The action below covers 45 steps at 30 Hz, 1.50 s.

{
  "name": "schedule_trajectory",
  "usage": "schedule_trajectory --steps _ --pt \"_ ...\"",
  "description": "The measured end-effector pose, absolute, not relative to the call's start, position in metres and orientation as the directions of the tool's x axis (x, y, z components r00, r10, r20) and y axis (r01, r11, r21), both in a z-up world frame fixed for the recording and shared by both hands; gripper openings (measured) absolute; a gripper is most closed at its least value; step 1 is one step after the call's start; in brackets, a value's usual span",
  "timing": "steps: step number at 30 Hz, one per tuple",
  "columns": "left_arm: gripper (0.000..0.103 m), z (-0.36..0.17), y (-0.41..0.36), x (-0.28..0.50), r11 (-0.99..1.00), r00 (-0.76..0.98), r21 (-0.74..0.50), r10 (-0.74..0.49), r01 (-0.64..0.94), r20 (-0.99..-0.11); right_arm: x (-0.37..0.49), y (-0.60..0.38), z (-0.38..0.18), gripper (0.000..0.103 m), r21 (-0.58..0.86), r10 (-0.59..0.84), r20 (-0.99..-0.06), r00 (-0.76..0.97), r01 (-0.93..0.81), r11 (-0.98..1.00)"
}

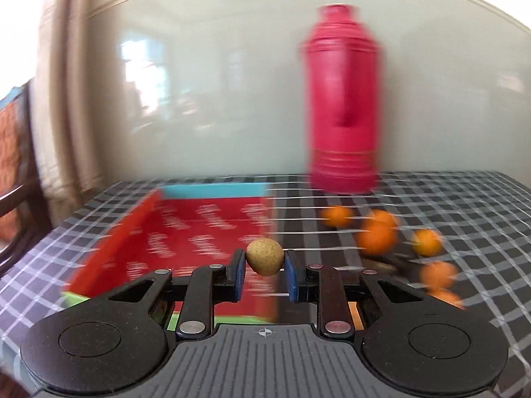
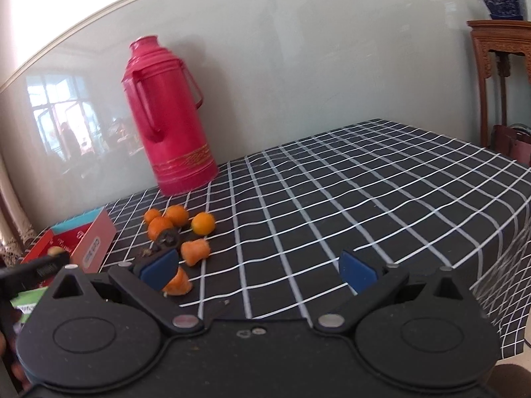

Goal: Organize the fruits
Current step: 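Carry the ball into the red-lined box and open the left gripper, then grasp an orange carrot chunk with the right gripper, then move the carrot chunk over the box and open the right gripper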

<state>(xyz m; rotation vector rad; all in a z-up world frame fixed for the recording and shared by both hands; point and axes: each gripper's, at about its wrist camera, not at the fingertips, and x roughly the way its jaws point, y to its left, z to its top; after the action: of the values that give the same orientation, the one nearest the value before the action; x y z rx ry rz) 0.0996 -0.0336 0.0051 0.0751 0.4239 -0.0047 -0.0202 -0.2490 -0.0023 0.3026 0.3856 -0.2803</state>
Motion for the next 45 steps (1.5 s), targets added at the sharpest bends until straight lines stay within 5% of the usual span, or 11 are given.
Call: schedule_trajectory --steps 6,10,11,12,14,22,27,33,45 --pt "0.025 -0.004 0.021 0.132 0.988 0.833 0.045 0.147 -0.145 -0.534 0.009 -0.225 -0.012 0.098 0.181 -0.174 -0.449 0.877 0.280 0.943" --pt "0.028 -0.001 0.034 0.128 0.988 0.832 0.031 0.146 -0.153 -0.535 0.031 -0.214 -0.020 0.097 0.163 -0.153 -0.486 0.860 0.261 0.951" --pt "0.046 0.000 0.036 0.126 0.988 0.835 0.017 0.137 -0.151 -0.532 0.035 -0.210 -0.021 0.097 0.159 -0.150 -0.488 0.860 0.257 0.953" --pt "0.080 0.002 0.036 0.124 0.987 0.837 0.011 0.142 -0.160 -0.528 0.039 -0.207 -0.022 0.096 0.152 -0.146 -0.486 0.862 0.248 0.957" --pt "0.103 0.006 0.042 0.114 0.985 0.861 -0.001 0.150 -0.172 -0.487 0.046 -0.199 -0.022 0.091 0.131 -0.134 -0.482 0.866 0.223 0.966" --pt "0.103 0.020 0.068 0.095 0.982 0.899 -0.059 0.141 -0.181 -0.415 0.077 -0.184 -0.033 0.065 0.058 -0.143 -0.537 0.831 0.206 0.977" --pt "0.103 0.023 0.090 0.086 0.965 0.901 -0.096 0.190 -0.245 -0.390 0.084 -0.183 -0.041 0.031 0.070 -0.130 -0.550 0.825 0.201 0.977" --pt "0.103 0.020 0.118 0.086 0.943 0.877 -0.129 0.227 -0.306 -0.423 0.079 -0.172 -0.033 0.029 0.067 -0.120 -0.500 0.857 0.177 0.982" --pt "0.103 0.008 0.162 0.074 0.897 0.834 -0.141 0.318 -0.418 -0.451 0.101 -0.094 0.004 0.029 0.152 0.238 -0.360 0.902 -0.195 0.969"
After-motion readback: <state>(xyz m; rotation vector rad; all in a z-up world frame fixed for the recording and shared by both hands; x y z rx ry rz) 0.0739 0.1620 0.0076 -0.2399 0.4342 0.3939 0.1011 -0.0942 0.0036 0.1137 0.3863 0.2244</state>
